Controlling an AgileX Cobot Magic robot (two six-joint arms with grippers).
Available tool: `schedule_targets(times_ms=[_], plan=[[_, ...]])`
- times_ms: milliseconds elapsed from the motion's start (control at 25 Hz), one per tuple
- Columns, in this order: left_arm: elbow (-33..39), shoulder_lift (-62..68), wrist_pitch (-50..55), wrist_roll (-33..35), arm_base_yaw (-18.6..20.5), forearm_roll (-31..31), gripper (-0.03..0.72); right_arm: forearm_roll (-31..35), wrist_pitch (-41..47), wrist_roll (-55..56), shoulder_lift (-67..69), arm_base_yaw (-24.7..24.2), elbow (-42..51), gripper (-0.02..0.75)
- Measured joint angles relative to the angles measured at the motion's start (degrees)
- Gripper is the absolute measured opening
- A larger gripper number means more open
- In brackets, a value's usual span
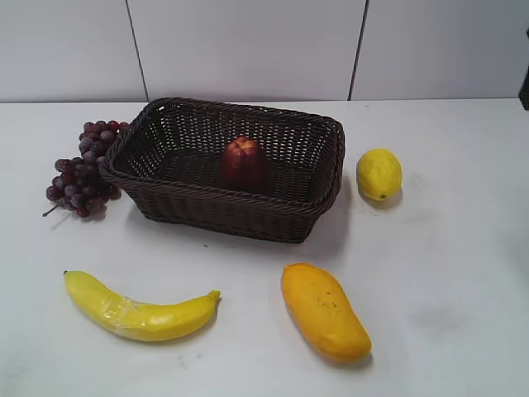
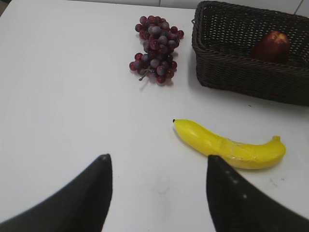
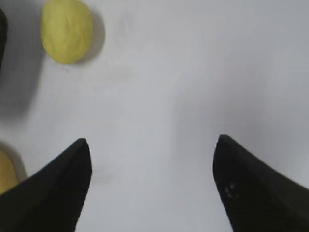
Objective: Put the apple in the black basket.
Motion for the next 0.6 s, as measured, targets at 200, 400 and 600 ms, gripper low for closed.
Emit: schedule_targets(times_ms=[200, 400, 600], plan=[[0.0, 0.0, 0.0, 0.0, 0.0, 0.0, 0.462, -0.1, -1.4, -0.1, -10.7, 0.0, 15.5, 0.593], [0.0, 0.0, 0.0, 0.0, 0.0, 0.0, 0.462, 0.0, -6.3, 1.2, -21.7, 0.0, 29.3, 0.593], [0.0, 0.0, 0.0, 0.0, 0.0, 0.0, 0.462, 0.0, -10.5, 1.6, -32.6, 0.0, 39.7, 0.593]])
